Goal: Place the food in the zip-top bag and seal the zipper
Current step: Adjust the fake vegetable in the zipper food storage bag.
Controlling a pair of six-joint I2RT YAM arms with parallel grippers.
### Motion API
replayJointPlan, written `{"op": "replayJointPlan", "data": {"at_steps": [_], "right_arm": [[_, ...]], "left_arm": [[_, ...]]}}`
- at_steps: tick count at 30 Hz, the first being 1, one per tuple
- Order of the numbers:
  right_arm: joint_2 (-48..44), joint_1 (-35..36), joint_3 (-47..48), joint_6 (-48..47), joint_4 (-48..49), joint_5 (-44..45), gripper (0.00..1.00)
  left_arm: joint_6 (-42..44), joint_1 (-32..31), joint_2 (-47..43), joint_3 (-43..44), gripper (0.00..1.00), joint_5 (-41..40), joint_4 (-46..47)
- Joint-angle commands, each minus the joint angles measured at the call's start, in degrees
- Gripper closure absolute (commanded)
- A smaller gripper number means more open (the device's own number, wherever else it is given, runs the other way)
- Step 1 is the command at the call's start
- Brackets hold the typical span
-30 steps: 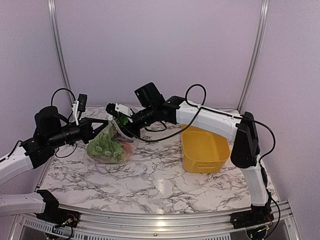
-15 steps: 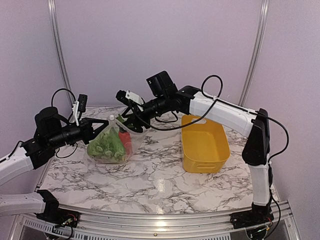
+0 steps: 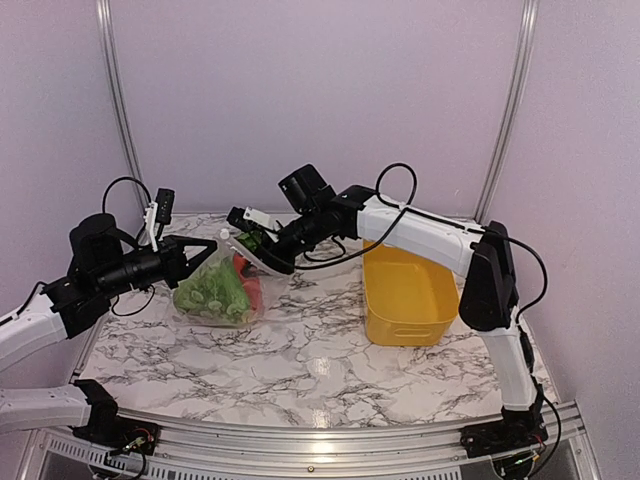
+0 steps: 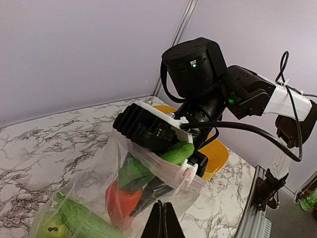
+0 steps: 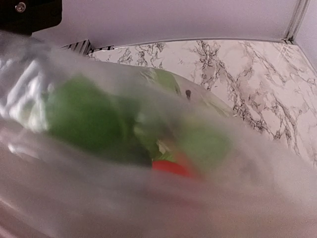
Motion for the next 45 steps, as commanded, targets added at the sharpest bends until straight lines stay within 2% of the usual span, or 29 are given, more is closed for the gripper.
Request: {"op": "replayJointPlan", "data": {"at_steps": [1, 6, 13, 17, 22, 26, 29, 33, 35, 40, 45], "right_arm": [[-3.57, -0.59, 3.02, -2.19, -1.79, 2.40, 0.88], [-7.66, 0.02, 2.75, -8.90, -2.72, 7.65, 0.92], [-7.37, 3.61, 0.41, -16.67, -4.63, 12.39, 0.93], [-4.05, 3.91, 1.77, -17.29, -5.83, 11.56, 0.95], [-1.06, 4.22, 3.60, -16.80, -4.84, 5.34, 0.95], [-0.80, 4.29, 1.08, -13.08, 2.48, -1.77, 0.87], [-0.84, 4.26, -1.49, -8.21, 9.35, -3.34, 0.83], [-0.50, 3.42, -3.59, -2.36, 15.02, -6.45, 0.61], [-0.32, 3.11, -2.20, -2.59, 12.80, -7.24, 0.52], [-5.15, 1.27, -3.40, -5.19, 7.36, -2.68, 0.33], [-8.09, 0.06, -2.97, -8.58, -0.60, 0.51, 0.28]], "left_arm": [[0.49, -0.18, -0.03, -0.49, 1.00, 0.25, 2.67], [0.51, -0.13, 0.21, -0.56, 1.00, 0.39, 3.01], [0.13, -0.17, 0.09, -0.43, 1.00, 0.36, 4.12], [-0.33, -0.17, -1.06, -0.71, 1.00, 0.27, 5.04], [-1.45, -0.18, -1.39, -2.15, 1.00, -0.22, 7.34], [-2.55, -0.17, 0.20, -2.85, 1.00, 0.44, 9.55], [-3.06, -0.18, 0.77, -3.27, 1.00, 0.59, 10.67], [-3.33, -0.18, 0.16, -3.96, 1.00, 0.28, 10.77], [-3.03, -0.18, -0.73, -4.10, 1.00, -0.29, 10.13], [-1.81, -0.09, -3.09, -5.19, 1.00, -2.40, 8.27], [-1.41, -0.09, -3.41, -5.88, 1.00, -3.33, 8.70]]}}
